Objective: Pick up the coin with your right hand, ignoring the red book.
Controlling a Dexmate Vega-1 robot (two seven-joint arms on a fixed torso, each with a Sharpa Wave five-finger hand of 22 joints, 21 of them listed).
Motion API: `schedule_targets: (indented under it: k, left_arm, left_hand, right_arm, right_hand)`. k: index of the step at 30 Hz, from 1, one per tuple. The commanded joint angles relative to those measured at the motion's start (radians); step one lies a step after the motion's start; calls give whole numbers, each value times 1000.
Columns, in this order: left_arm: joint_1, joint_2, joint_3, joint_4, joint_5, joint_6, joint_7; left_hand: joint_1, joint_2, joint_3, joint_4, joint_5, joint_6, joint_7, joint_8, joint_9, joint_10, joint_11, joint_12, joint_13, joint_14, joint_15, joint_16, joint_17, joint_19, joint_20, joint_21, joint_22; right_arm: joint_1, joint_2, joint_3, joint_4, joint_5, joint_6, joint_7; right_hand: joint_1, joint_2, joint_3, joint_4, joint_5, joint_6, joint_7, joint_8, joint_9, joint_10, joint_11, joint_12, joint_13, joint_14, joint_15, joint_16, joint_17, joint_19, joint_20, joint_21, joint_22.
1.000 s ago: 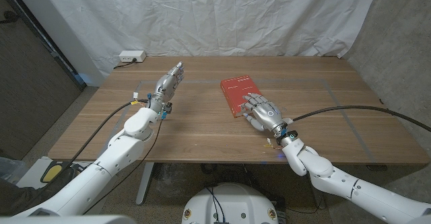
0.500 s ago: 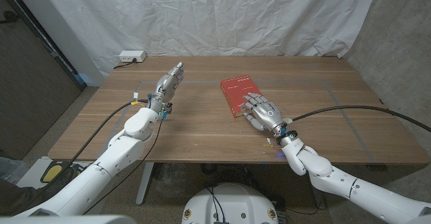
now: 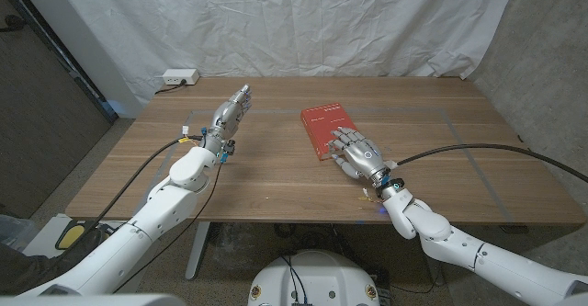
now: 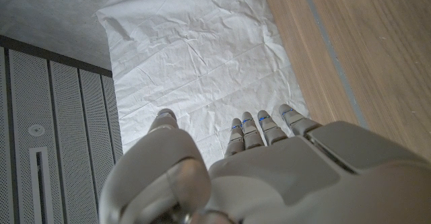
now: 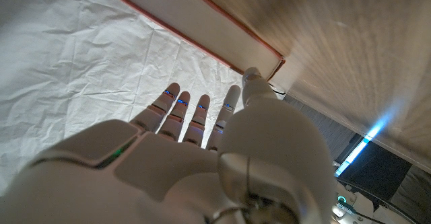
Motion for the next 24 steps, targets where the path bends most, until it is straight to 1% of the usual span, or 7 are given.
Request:
schedule_targets:
  k: [1, 12, 16, 24]
  left_arm:
    - [-5, 2, 2, 1, 2, 4, -4]
    - [8, 10, -6, -17, 2, 2, 2]
    - [14, 10, -7, -20, 3, -1, 5]
    - [28, 14, -14, -28, -1, 1, 13]
  left_hand:
    - [4, 8, -1, 0, -2, 6, -2, 2, 6, 3, -4, 2, 3, 5, -1, 0, 2, -6, -16, 3, 6]
    - [4, 9, -2, 0, -3, 6, -3, 2, 6, 2, -8, 2, 3, 5, 0, 0, 2, -6, -16, 3, 6]
    - [4, 9, -3, 0, -3, 7, -3, 2, 6, 4, -5, 2, 3, 6, -1, 1, 2, -6, -16, 3, 6]
    - [5, 10, -4, -1, -3, 8, -2, 3, 6, 4, -8, 2, 3, 6, 1, 1, 2, -6, -16, 3, 6]
  right_arm:
    - [12, 9, -8, 18, 10, 5, 1]
    - [21, 19, -16, 34, 18, 3, -7]
    - [22, 19, -16, 35, 21, 4, -9]
    - [32, 25, -22, 46, 24, 9, -11]
  right_hand:
    - [4, -7, -2, -2, -4, -1, -2, 8, 7, -7, -2, 7, 5, -2, -1, 1, 5, -2, -20, 2, 3]
    - [4, -4, -2, 0, -4, -6, -1, 19, 15, -8, -1, 10, 9, -2, -3, 2, 7, -2, -20, 5, 4]
    - [4, -2, -2, 1, -4, -6, -1, 23, 18, -8, -1, 10, 11, 0, -3, 3, 8, -2, -22, 5, 4]
    - [4, -1, -2, 1, -5, -3, -3, 33, 24, 0, -8, 16, 14, 3, -4, 5, 9, 0, -20, 8, 5]
